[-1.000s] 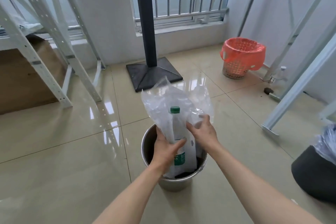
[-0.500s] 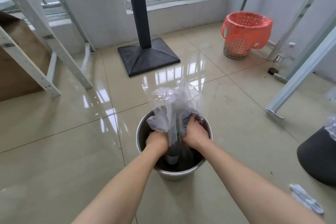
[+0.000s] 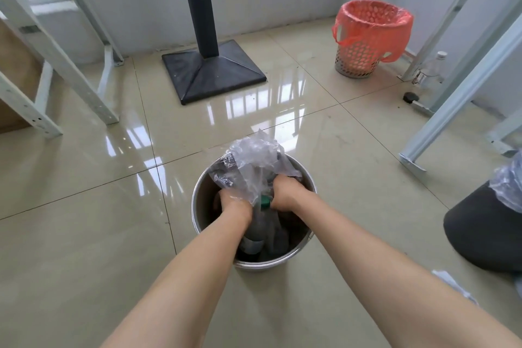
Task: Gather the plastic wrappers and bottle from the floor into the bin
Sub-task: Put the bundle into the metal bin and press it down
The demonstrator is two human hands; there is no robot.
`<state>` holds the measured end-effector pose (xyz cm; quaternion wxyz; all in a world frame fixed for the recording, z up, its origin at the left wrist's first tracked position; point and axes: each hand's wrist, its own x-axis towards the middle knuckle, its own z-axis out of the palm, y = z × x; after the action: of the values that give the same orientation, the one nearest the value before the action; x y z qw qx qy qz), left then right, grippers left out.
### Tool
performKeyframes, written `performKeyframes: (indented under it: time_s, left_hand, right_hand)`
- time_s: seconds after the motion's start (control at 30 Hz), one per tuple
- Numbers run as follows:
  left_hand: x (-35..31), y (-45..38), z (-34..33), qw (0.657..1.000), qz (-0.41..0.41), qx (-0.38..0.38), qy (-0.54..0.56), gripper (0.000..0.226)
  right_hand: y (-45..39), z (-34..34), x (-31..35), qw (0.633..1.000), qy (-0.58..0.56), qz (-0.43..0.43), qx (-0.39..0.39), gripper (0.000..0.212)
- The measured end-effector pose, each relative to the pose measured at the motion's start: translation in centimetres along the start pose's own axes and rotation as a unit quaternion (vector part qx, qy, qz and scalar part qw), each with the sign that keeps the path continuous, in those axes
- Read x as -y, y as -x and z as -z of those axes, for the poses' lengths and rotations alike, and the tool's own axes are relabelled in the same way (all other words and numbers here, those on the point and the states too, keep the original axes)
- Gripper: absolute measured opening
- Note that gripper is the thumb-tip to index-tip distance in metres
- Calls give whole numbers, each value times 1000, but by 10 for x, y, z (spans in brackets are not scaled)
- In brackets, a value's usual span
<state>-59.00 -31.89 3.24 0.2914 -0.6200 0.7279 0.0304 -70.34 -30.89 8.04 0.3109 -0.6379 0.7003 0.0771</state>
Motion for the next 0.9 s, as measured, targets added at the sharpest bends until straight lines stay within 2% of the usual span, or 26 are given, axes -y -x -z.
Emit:
performKeyframes:
  time_s: [0.1, 0.17, 0.27, 0.4, 0.5, 0.6, 0.77, 0.9]
  left_hand:
    - [-3, 7, 1, 999, -2, 6, -54, 40]
    - [-7, 13, -1, 995, -4, 29, -96, 41]
    - [-10, 15, -10, 991, -12, 87, -106, 44]
    - [5, 11, -11, 987, 3, 152, 50, 49]
    - [14, 18, -4, 965, 12, 216, 144, 58]
    - [16, 32, 0, 945, -28, 254, 203, 47]
    - [35, 55, 16, 931, -65, 213, 289, 46]
    - [61, 87, 36, 953, -92, 130, 257, 47]
  right_hand:
    - [4, 2, 0, 1000, -9, -5, -3, 4]
    - [8, -2, -1, 999, -2, -8, -39, 21]
    - [12, -11, -4, 997, 16, -11, -68, 30]
    - [13, -20, -4, 997, -12, -30, -64, 38]
    - [17, -24, -1, 995, -47, -59, -67, 53]
    - [23, -19, -1, 993, -68, -79, -53, 60]
    - [40, -3, 0, 994, -67, -77, -45, 43]
    - [63, 14, 4, 993, -74, -82, -50, 46]
